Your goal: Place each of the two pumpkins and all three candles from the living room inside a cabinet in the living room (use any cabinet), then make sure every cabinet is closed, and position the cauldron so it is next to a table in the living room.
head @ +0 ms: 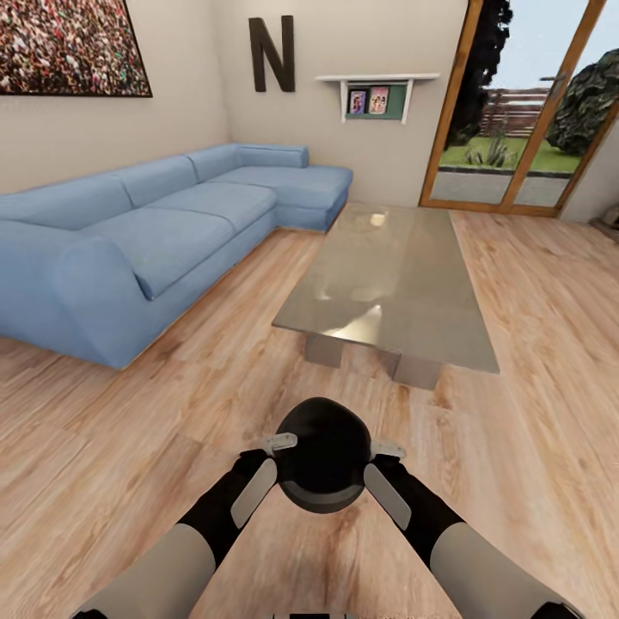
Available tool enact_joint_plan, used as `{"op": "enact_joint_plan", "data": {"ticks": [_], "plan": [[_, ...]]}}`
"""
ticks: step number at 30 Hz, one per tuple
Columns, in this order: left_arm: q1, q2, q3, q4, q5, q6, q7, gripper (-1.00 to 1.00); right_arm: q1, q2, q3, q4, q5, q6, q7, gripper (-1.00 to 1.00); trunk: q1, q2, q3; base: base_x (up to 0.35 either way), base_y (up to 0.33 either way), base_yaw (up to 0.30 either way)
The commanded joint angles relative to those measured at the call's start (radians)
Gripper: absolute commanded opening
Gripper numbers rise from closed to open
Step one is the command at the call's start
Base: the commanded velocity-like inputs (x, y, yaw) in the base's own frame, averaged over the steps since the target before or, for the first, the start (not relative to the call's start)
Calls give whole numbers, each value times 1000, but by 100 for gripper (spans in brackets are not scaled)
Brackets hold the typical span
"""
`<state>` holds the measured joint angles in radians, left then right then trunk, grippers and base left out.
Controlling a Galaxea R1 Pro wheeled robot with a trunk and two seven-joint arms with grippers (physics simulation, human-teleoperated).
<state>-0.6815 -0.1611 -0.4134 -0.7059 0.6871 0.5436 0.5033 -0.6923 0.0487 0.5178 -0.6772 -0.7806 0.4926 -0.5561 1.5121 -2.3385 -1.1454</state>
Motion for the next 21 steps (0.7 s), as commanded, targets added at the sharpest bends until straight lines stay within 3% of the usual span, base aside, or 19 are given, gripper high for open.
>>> {"op": "enact_joint_plan", "data": {"ticks": [1, 21], "plan": [[-1, 6, -8, -3, 12, -1, 11, -100, -2, -1, 8, -1, -37, -6, -7, -100, 0, 0, -1, 0, 0, -277], [-1, 6, -8, -3, 12, -1, 11, -100, -2, -1, 8, -1, -38, -6, -7, -100, 0, 0, -1, 0, 0, -277]]}}
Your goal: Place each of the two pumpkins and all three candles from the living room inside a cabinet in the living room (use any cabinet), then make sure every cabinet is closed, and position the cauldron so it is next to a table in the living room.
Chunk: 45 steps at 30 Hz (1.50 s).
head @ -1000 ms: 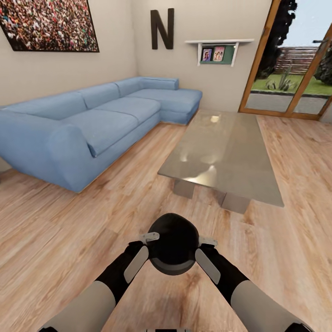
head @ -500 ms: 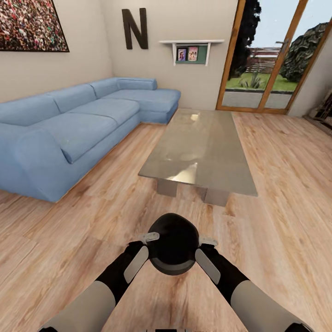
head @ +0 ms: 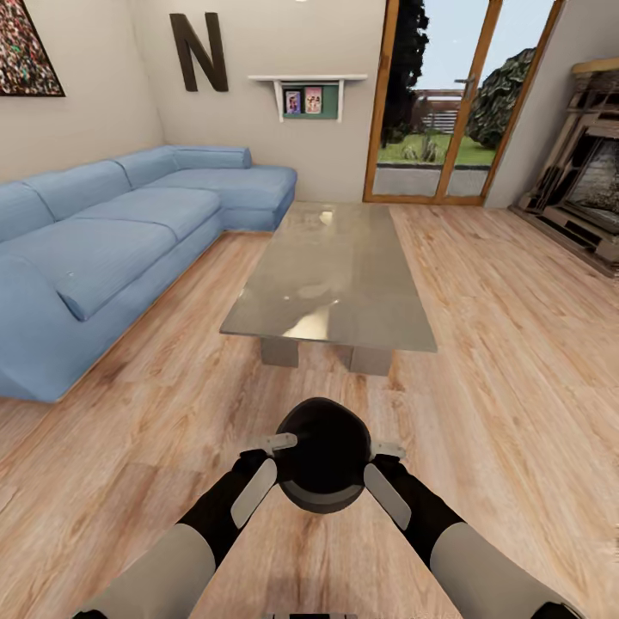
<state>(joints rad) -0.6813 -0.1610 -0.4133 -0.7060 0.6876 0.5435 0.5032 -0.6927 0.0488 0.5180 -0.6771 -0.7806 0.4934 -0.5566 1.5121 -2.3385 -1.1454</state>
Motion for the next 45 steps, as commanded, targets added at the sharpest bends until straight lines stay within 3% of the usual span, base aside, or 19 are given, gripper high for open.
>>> {"op": "enact_joint_plan", "data": {"ticks": [1, 10, 28, 45], "plan": [[-1, 6, -9, -3, 12, 0, 11, -100, -2, -2, 8, -1, -39, -7, -6, -100, 0, 0, -1, 0, 0, -277], [-1, 8, -9, -3, 12, 0, 11, -100, -2, -1, 8, -1, -39, -7, -6, -100, 0, 0, -1, 0, 0, -255], [-1, 8, -9, -3, 16, 2, 11, -100, -2, -1, 8, -2, -40, -6, -6, -100, 0, 0, -1, 4, 1, -10], [-1, 8, -9, -3, 16, 3, 11, -100, -2, -1, 8, -1, -40, -6, -6, -100, 0, 0, -1, 229, 105, -27]]}}
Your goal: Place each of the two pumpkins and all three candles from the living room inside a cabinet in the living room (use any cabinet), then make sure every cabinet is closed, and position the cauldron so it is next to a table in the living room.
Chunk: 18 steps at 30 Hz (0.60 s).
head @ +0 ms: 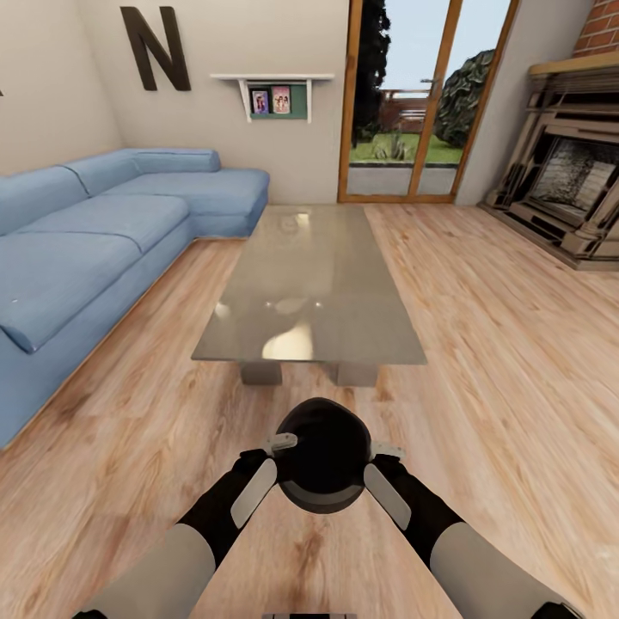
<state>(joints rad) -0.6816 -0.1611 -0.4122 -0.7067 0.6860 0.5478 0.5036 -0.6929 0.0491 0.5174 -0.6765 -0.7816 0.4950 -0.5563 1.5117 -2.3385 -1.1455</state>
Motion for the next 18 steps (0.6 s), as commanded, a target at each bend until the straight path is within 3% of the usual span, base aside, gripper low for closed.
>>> {"op": "enact_joint_plan", "data": {"ticks": [1, 18], "plan": [[-1, 8, -10, -2, 18, -2, 10, -100, -2, -2, 8, -2, -39, -7, -7, -100, 0, 0, -1, 244, 70, -2], [-1, 8, -10, -2, 18, -2, 10, -100, -2, -1, 9, -2, -39, -7, -7, -100, 0, 0, -1, 217, 10, 0]]}}
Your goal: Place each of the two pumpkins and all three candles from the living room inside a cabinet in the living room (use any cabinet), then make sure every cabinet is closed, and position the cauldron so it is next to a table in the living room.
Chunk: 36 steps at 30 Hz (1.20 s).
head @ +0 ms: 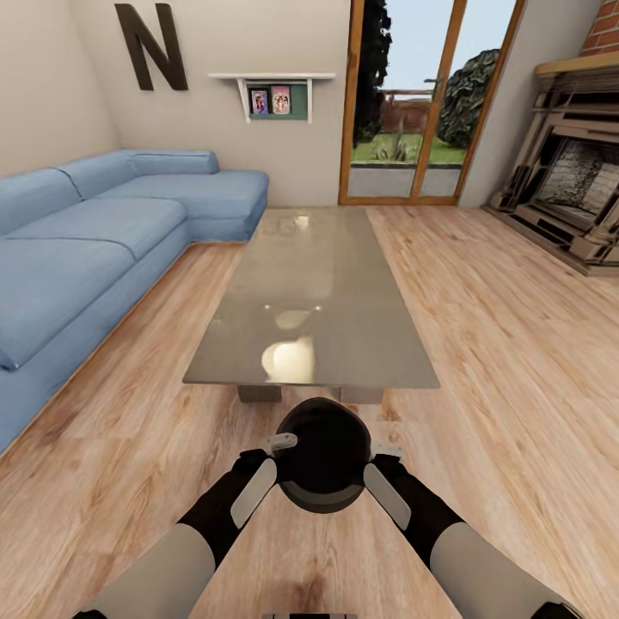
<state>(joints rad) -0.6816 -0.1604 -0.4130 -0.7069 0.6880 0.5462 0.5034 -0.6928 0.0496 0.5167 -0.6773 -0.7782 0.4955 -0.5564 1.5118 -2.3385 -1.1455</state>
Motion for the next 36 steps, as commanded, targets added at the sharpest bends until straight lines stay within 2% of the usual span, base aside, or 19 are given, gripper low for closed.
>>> {"op": "enact_joint_plan", "data": {"ticks": [1, 10, 27, 36], "plan": [[-1, 7, -9, -2, 15, -1, 11, -100, -2, -2, 9, -2, -43, -8, -7, -100, 0, 0, -1, 77, 2, 0], [-1, 7, -9, -5, 15, -2, 11, -100, -2, -2, 9, -1, -43, -8, -7, -100, 0, 0, -1, 18, 1, 0], [-1, 6, -9, -5, 15, -2, 11, -100, -2, -2, 9, -1, -43, -8, -7, -100, 65, -119, -54, 0, 0, 0], [-1, 7, -9, -5, 15, 0, 11, -100, -2, -2, 9, -1, -43, -8, -7, -100, 65, -119, -54, 8, 0, 0]]}}
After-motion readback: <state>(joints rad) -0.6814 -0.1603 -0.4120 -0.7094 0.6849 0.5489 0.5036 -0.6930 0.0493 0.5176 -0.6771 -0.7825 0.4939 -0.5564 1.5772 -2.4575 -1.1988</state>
